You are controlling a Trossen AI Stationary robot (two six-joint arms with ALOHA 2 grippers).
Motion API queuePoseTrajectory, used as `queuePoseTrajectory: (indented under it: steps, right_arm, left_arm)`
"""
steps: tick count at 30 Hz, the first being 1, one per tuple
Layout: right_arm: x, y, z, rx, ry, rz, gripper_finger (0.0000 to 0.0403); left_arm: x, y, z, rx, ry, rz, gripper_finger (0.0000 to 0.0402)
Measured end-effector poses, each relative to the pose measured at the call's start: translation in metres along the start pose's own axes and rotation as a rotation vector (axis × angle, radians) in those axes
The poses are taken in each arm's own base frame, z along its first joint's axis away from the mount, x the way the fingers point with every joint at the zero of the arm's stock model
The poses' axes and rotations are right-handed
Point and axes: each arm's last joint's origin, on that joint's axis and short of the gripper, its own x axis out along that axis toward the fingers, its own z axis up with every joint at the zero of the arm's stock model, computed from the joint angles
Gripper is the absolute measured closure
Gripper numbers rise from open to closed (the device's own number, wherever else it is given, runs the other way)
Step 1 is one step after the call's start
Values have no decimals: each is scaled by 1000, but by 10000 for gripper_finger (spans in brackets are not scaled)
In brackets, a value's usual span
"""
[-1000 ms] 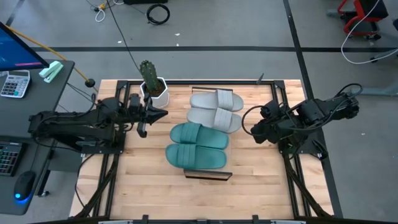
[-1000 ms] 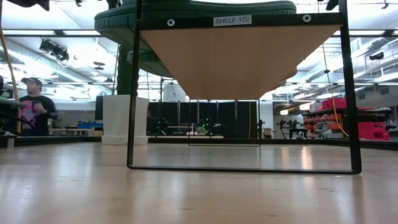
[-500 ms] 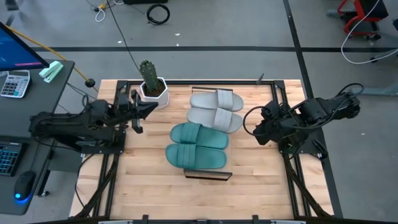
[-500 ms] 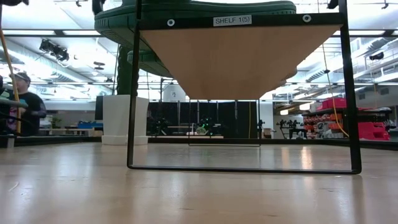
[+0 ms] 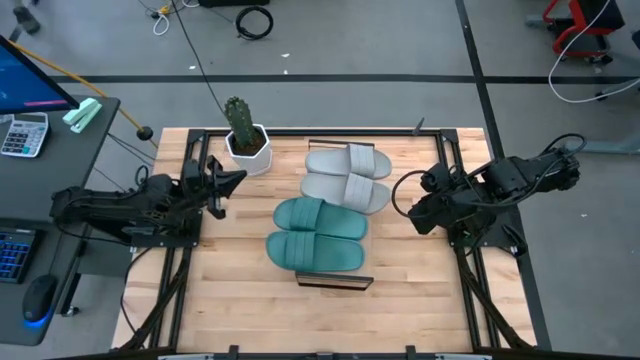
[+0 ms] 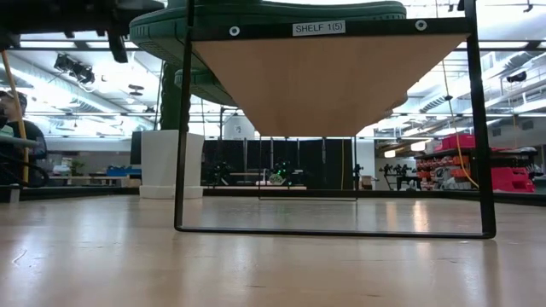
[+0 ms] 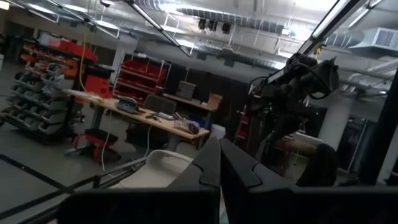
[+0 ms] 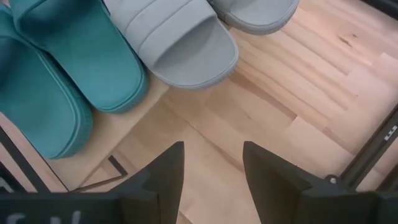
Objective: Pick and place slides into the shelf
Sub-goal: Return to Home Position
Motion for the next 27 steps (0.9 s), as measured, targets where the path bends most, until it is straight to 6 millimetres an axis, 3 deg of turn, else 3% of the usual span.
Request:
queuePoseTrajectory:
  steps: [27]
  right_arm:
    - [0, 1, -2, 89, 56, 15, 231]
  left_arm:
    - [-33, 20, -37, 13, -46, -8, 399]
